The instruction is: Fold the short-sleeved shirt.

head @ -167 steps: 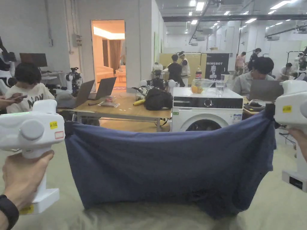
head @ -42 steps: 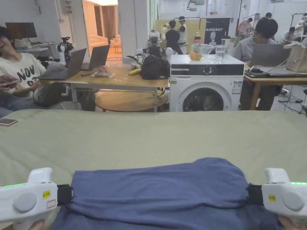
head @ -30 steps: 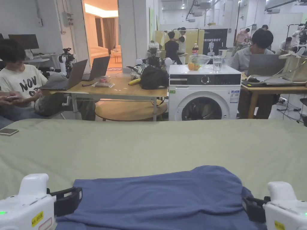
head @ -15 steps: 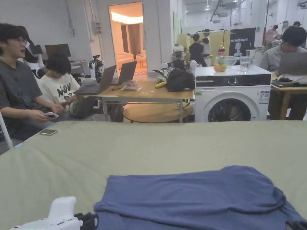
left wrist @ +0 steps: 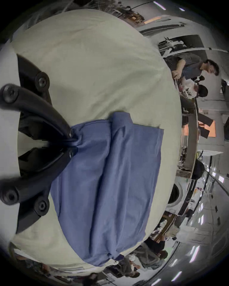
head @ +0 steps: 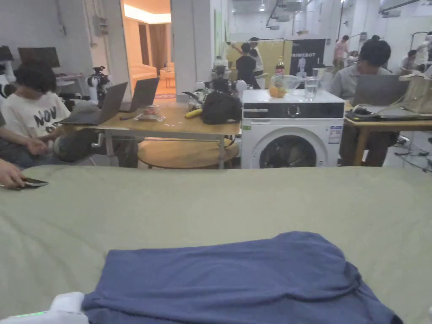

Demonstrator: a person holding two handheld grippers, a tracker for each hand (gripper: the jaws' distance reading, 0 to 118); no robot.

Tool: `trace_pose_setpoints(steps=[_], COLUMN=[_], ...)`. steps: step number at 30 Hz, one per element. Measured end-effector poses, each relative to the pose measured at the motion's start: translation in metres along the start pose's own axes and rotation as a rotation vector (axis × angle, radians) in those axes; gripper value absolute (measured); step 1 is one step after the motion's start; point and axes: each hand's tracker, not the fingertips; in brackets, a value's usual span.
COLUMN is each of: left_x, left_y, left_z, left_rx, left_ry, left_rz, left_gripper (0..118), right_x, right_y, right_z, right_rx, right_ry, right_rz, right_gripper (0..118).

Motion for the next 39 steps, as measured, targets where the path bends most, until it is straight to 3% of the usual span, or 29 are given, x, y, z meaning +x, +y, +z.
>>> trace_pose_setpoints(steps=[1,4,9,10,11,12,14,17,19,21,29,31,32,34,35,39], left_x=[0.005,0.008,0.014,0.015,0.017,0.02,0.024,0.016,0.016,0.02,0.035,0.036,0.038,0.039,0.037,0.028], left_y=[0.001,-0.003,0.001,0.001,0.001,0.0,-0.001,0.001,0.002,0.001,-0.058,-0.089,-0.103,-0.122,-0.129,-0.138], left_z=[-0.004,-0.013,-0.006,-0.006,-0.006,-0.004,-0.004,-0.003,0.018,0.047,0.119,0.122,0.122,0.12,0.119,0.121], left_rx=[-0.002,0.002,-0.023,-0.024,-0.024,-0.022,-0.014,-0.017,0.016,0.154,0.127,0.111,0.091,0.095,0.095,0.117], left_ry=[0.033,0.053,0.058,0.057,0.057,0.059,0.064,0.041,0.0,-0.005,-0.102,-0.108,-0.114,-0.123,-0.136,-0.188], left_rz=[-0.014,-0.057,-0.079,-0.078,-0.078,-0.079,-0.086,-0.082,-0.056,-0.07,-0.078,-0.055,-0.047,-0.028,-0.012,0.062], left_gripper=[1,1,1,1,1,1,0,0,0,0,0,1,13,64,58,58], right_x=[0.003,0.01,0.023,0.025,0.024,0.017,0.004,-0.009,-0.005,-0.002,-0.001,0.001,0.001,-0.004,-0.006,-0.007], right_y=[0.005,0.023,0.032,0.026,0.019,0.02,0.023,0.018,0.023,0.029,-0.007,-0.028,-0.039,-0.058,-0.066,-0.082], right_z=[-0.006,-0.041,-0.126,-0.139,-0.142,-0.13,-0.12,-0.112,-0.101,-0.078,0.013,0.031,0.038,0.046,0.047,0.05], right_rx=[0.003,-0.053,-0.224,-0.297,-0.309,-0.237,-0.233,-0.211,-0.183,-0.14,-0.117,-0.15,-0.165,-0.18,-0.182,-0.181], right_ry=[0.006,0.001,-0.108,-0.135,-0.1,-0.12,-0.025,-0.118,-0.153,-0.119,-0.111,-0.086,-0.078,-0.072,-0.067,-0.072], right_rz=[-0.025,-0.046,-0.073,-0.085,-0.098,-0.066,-0.064,0.053,-0.005,-0.048,0.002,0.006,0.003,0.011,0.022,0.065], right_gripper=[67,67,55,12,5,5,5,5,5,5,5,9,22,63,65,65])
